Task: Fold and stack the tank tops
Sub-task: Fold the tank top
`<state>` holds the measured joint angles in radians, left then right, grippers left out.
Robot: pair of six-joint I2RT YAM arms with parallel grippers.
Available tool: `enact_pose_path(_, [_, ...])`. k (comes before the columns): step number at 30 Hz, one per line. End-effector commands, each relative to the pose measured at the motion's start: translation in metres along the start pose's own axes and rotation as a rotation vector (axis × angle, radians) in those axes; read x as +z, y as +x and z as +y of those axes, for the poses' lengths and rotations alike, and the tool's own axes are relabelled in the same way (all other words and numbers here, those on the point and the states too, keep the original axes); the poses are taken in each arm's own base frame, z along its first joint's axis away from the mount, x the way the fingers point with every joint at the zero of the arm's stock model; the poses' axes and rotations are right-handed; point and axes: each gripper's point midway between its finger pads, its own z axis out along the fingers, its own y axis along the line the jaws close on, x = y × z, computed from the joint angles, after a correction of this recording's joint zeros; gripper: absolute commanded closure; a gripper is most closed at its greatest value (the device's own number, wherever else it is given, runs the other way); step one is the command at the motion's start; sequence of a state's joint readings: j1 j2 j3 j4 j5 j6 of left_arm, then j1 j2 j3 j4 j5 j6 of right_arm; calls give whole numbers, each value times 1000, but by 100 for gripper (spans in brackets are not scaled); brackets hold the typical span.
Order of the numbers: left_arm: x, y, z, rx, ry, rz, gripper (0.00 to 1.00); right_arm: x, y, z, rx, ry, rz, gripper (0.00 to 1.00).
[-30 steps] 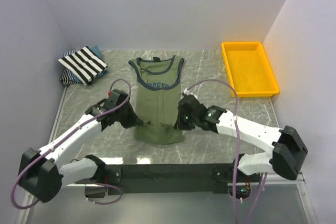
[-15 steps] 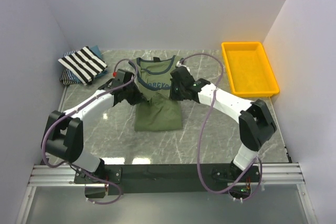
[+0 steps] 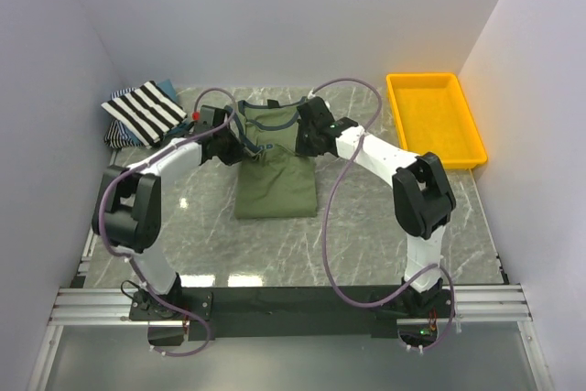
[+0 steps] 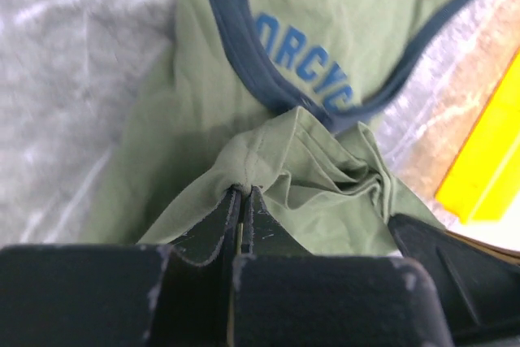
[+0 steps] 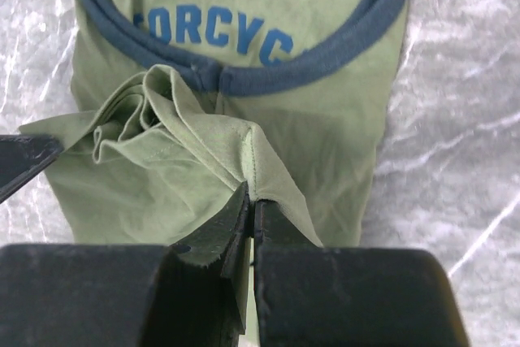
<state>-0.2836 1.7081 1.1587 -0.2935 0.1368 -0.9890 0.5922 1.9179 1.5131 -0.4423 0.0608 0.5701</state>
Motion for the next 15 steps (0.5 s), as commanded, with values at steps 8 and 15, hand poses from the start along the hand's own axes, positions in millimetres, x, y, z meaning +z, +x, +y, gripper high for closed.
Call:
enact_pose_path(8, [23,-34,-21,21,145,-32,58,20,-38,-9,18,28,-48,63])
enact_pose_path(15, [-10,-78,-41,45,203,-135,36,2,-70,-19,33,56,-117,56])
